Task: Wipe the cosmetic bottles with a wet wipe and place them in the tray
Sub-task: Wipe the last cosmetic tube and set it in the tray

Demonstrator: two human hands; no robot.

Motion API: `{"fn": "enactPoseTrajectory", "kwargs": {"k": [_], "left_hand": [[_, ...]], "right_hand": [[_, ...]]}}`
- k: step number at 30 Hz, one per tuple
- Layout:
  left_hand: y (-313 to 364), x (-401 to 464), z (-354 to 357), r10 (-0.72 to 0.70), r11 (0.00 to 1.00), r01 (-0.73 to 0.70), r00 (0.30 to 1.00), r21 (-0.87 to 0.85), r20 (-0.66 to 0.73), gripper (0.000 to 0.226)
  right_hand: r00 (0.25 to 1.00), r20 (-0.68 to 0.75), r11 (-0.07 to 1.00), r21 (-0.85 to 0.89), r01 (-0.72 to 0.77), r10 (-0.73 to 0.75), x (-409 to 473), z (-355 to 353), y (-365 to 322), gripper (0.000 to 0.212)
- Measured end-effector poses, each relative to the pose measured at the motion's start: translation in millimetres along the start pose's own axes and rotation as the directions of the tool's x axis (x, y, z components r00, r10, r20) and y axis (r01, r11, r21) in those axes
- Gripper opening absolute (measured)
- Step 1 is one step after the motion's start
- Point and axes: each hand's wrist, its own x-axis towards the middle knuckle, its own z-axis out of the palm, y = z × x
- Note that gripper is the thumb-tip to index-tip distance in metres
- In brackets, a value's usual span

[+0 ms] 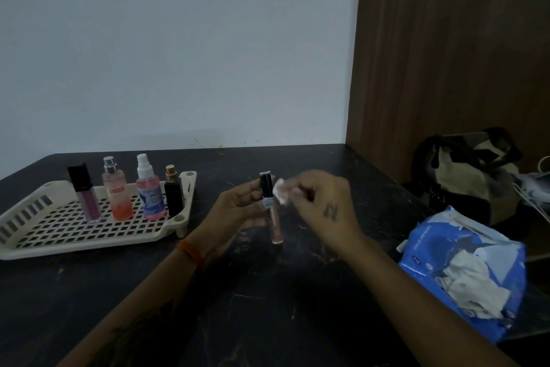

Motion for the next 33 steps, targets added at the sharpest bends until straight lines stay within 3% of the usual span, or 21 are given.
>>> {"fn": "enactPoseTrajectory", "kwargs": {"k": [2,5,10,12,16,18,20,22,24,33], "left_hand": [[0,-1,0,-0.008,1.0,0.008,1.0,0.008,0.004,0.046],[0,-3,0,-0.004,1.0,0.004,1.0,-0.022,0.019,0.035],[0,-2,-1,-0.004,0.999,0.005,1.0,-0.054,0.016,0.041],[-1,-2,-2,-0.007,0.997,0.008,1.0,-0.075,0.012,0.042],[0,-1,-4,-0.003,0.997,0.003,1.0,-0.074,-0.003,0.042],[-1,0,-4,-0.01,0.998,0.01,1.0,-0.063,0.001,0.045],[-2,1,-4,-0.018,0.998,0.018,1.0,-0.067,0.012,0.045],[-3,1,-4,-0.027,0.997,0.029,0.999,-0.065,0.033,0.043],[-4,1,-4,-0.04,0.997,0.043,0.998,-0.067,0.053,0.042],[-3,3,-10,-0.036,0.981,0.046,0.998,-0.189,0.056,0.04]], "right_hand": [[0.994,-0.095,0.998,0.019,0.057,-0.055,12,5,-11,0.017],[0.99,0.01,0.99,0.036,0.139,-0.14,7,17,-18,0.026],[0.987,-0.004,0.982,0.1,0.161,-0.162,-24,16,-10,0.019],[0.978,0.083,0.979,-0.058,0.195,-0.19,-36,13,-3,0.02],[0.911,0.41,0.981,-0.19,0.046,0.036,-46,9,9,0.022],[0.874,0.482,0.969,-0.237,0.064,0.06,-41,7,14,0.023],[0.923,0.382,0.981,-0.193,0.029,0.047,-30,2,12,0.023],[0.996,0.088,0.995,-0.095,0.006,0.003,-14,-1,7,0.022],[0.993,-0.112,0.999,-0.024,0.026,-0.029,4,2,-3,0.02],[1.0,0.01,0.997,0.069,-0.027,0.026,-13,20,3,0.024]]}}
